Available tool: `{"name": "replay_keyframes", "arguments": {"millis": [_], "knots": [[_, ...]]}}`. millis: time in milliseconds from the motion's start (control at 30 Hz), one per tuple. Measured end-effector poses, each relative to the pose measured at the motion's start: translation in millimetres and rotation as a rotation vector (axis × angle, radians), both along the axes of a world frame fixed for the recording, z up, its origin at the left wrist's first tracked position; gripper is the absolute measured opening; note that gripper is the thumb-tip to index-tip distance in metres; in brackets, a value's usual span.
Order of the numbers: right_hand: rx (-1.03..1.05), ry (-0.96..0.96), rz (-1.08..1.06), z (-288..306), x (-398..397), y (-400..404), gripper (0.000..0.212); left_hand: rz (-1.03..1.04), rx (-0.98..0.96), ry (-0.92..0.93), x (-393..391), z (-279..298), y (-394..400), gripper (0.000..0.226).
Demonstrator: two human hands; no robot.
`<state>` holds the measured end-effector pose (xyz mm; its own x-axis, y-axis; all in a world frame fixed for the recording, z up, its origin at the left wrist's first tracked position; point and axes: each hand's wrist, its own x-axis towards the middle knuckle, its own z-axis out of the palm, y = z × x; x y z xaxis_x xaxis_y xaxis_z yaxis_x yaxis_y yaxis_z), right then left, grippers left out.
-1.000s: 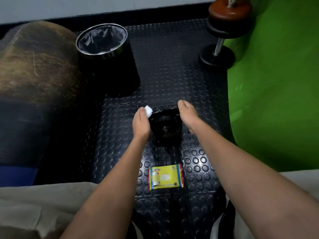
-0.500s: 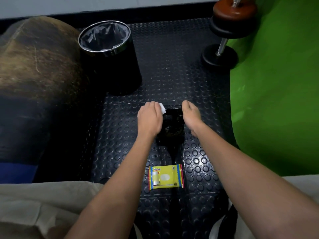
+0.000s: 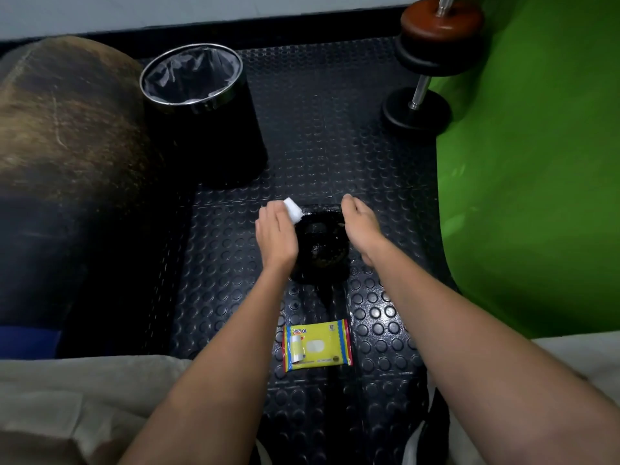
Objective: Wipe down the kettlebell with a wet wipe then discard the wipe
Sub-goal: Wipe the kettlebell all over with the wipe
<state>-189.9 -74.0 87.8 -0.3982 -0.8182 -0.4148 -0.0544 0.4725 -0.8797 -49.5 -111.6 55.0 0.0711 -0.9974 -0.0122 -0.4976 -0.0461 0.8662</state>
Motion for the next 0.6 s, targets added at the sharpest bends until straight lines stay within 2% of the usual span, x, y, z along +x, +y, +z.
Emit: {"name": "replay_keyframes", "arguments": {"millis": [167, 233, 333, 533, 600], "knots": [[-0.013, -0.019, -0.009, -2, -2, 1, 0.052, 0.149, 0.448, 0.496, 9, 1, -12, 0.028], [-0.014, -0.017, -0.017, -2, -2, 0, 0.053, 0.149, 0.575, 0.503, 14, 7, -15, 0.031], [-0.009, -0.003, -0.023, -2, -2, -1, 0.053, 0.038, 0.477, 0.134, 16, 16, -22, 0.038], [-0.020, 0.032, -0.039, -2, -3, 0, 0.053, -0.348, -0.181, -0.492, -3, 17, -17, 0.030], [-0.016, 0.020, -0.046, -1, -3, 1, 0.052, -0.373, -0.238, -0.648, -7, 11, -11, 0.036]]}}
